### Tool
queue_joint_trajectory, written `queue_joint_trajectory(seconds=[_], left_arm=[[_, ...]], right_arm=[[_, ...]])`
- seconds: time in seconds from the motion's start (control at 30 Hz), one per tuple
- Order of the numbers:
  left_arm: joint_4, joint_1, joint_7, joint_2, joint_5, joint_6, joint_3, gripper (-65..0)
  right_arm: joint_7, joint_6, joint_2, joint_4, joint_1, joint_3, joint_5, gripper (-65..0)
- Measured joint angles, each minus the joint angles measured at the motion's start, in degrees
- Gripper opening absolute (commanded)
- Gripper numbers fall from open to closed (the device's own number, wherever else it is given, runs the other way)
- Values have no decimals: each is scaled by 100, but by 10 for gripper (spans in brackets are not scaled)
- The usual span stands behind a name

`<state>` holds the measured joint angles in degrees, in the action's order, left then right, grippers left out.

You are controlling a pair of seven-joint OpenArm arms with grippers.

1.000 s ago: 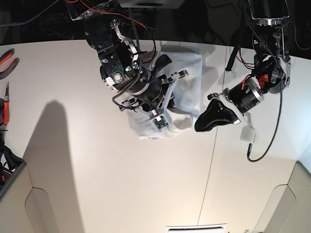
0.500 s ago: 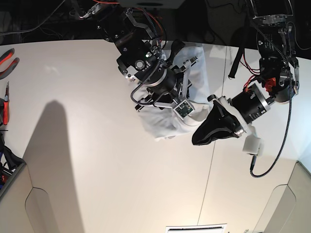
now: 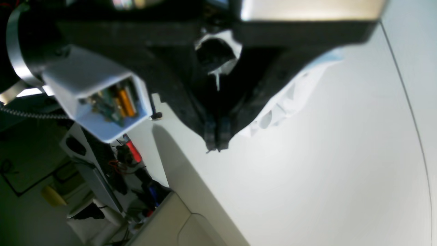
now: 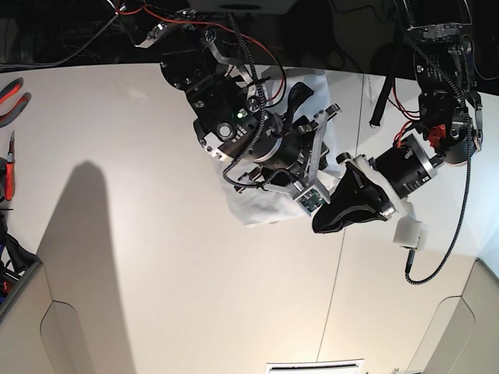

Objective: Layout the t-shirt on the table in an organized manner, then fold the t-shirt properly
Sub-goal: 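Release with the left gripper and lift the bundled shirt with the right gripper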

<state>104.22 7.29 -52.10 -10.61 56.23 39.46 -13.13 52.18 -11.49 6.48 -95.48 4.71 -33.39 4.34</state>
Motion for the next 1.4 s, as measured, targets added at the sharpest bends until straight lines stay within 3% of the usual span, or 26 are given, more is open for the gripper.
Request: queue_joint_trajectory(seconds=[0.17,0.47,0.6,0.73,0.77,0.87,0.9,1.0,1.1,1.17,1.23,1.33,1.4], left_arm=[[0,-138,-17,9,-68,0,-127,-650],[0,-396,282,11,-299,0,-1370,-650],[0,-396,284,13,-323,0,-1751,-650],[0,-334,280,-2,-330,2,-1856,-650],[0,-332,275,0,-337,0,-1856,-650],[0,-337,282,-2,-332,0,-1856,-650],[0,-337,280,0,-332,0,-1856,-650],[0,-334,280,-2,-330,0,-1856,-650],[0,-334,280,0,-352,0,-1856,-650],[0,-334,280,0,-378,0,-1856,-650],[0,-334,280,0,-428,0,-1856,-650],[0,-334,280,0,-459,0,-1856,-650],[0,-334,280,0,-459,0,-1856,-650]], right_arm=[[2,-407,4,-11,-2,0,516,-509],[20,-1281,9,-11,175,-2,1427,-509],[20,-1547,7,-11,446,0,1858,-509],[46,-1578,37,-11,553,0,1897,-507],[61,-1582,39,-11,551,-2,1899,-477],[111,-1792,42,-11,527,-2,1738,-300],[149,-1792,44,-11,527,-2,1676,-283],[168,-1792,48,-11,514,-2,1733,-284],[168,-1799,52,-11,511,-2,2275,-284],[177,-2048,52,-11,514,-2,2691,-285],[190,-2072,61,-15,514,-2,2975,-286],[142,-2072,122,-15,535,0,2638,-289],[-199,-1952,133,-20,549,37,2116,-386]])
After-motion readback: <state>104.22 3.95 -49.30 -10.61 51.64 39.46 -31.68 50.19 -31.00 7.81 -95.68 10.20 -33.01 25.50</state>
